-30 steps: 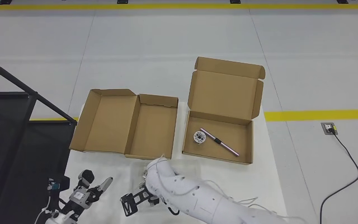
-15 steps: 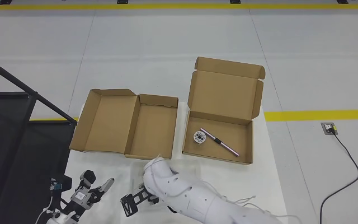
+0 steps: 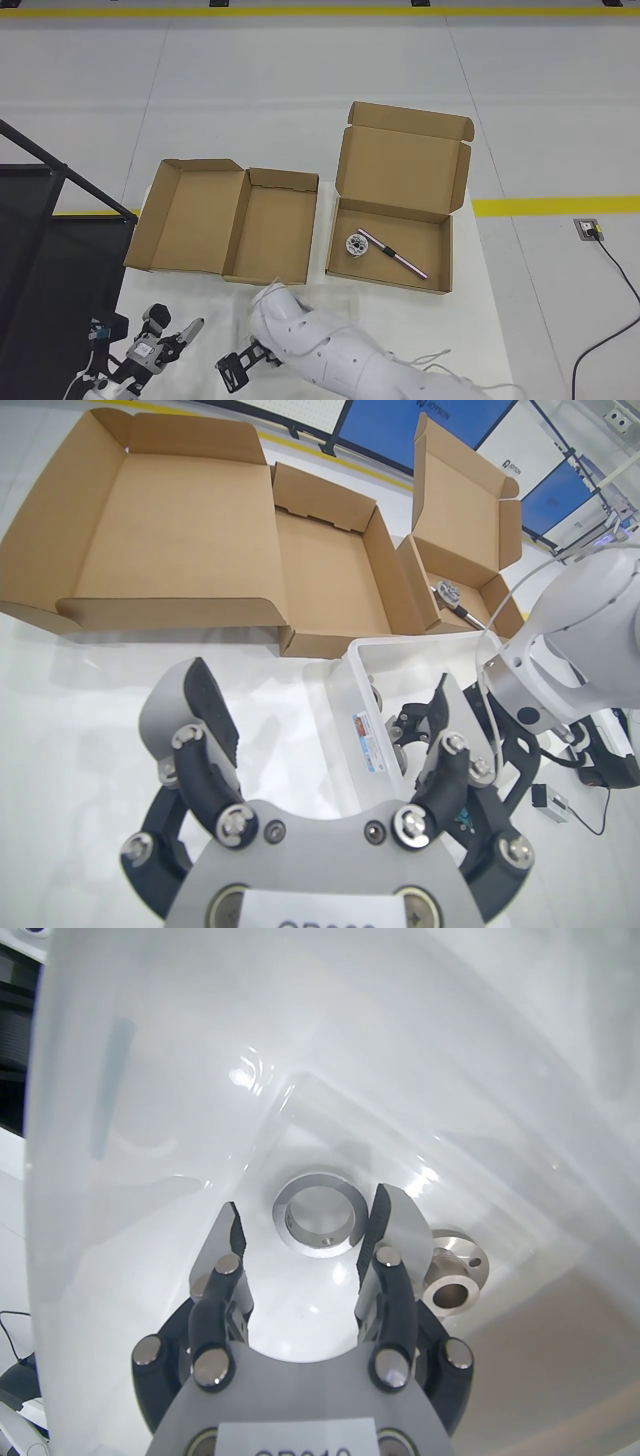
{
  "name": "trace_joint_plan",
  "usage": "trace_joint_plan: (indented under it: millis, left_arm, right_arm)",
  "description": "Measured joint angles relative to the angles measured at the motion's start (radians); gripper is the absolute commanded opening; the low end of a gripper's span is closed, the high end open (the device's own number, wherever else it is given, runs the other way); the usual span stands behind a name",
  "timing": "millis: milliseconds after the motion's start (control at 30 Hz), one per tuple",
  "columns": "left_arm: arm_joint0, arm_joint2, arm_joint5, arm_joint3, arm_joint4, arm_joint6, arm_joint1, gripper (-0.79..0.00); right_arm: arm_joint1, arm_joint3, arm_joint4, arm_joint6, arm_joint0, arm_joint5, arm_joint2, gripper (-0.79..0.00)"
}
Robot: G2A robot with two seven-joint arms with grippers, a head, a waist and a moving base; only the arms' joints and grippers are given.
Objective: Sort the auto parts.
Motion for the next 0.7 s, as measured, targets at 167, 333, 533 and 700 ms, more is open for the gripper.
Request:
trace_joint_plan:
  millis: [167, 333, 533, 700]
  left_arm:
    - [0.000, 0.000, 0.001, 0.000, -0.001, 0.000, 0.000, 0.000]
    - [-0.001, 0.000, -0.001, 0.002, 0.000, 0.004, 0.000, 0.000]
    - [-0.001, -0.001, -0.003, 0.002, -0.008, 0.000, 0.001, 0.000]
    - [-0.001, -0.004, -0.003, 0.002, -0.016, -0.006, 0.001, 0.000]
  right_arm:
    - [-0.023, 0.033, -0.029, -0.014, 0.001, 0.010, -0.011, -0.323]
    - [-0.043, 0.065, -0.047, -0.026, 0.002, 0.016, -0.017, -0.326]
    - [-0.060, 0.100, -0.059, -0.051, 0.007, 0.010, -0.024, -0.446]
    - [-0.063, 0.108, -0.063, -0.069, 0.012, 0.018, -0.033, -0.763]
